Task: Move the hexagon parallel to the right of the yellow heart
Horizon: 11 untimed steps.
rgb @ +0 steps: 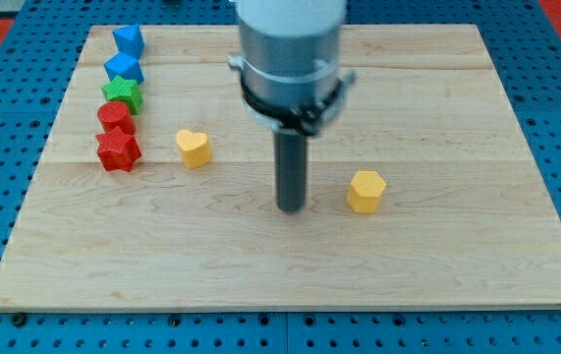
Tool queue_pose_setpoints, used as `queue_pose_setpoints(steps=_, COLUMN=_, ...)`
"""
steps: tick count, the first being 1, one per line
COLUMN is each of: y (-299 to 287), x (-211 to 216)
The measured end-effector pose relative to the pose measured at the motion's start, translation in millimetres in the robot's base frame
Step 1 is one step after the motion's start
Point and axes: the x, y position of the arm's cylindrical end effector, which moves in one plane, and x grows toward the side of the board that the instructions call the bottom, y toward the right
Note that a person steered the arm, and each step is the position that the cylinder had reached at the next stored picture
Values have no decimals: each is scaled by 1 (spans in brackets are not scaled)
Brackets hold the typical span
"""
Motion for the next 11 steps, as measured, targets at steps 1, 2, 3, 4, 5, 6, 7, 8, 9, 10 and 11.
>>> queue_pose_setpoints(steps=1, y=94, x=6)
queue_pose_setpoints(steps=2, y=110, x=-31)
queue_pose_setpoints(steps=3, y=52, x=-51)
queue_pose_setpoints(steps=4, y=96, x=-19)
queue_pose_setpoints(steps=5, y=27, x=4)
queue_pose_setpoints(steps=6, y=-22, x=-45)
queue_pose_setpoints(steps=7, y=-25, x=-57)
queue_pose_setpoints(steps=8, y=27, x=-27)
queue_pose_setpoints(steps=9, y=42, x=-38)
queue_pose_setpoints(steps=10, y=42, x=-65)
queue_pose_setpoints(steps=11, y=108, x=-68)
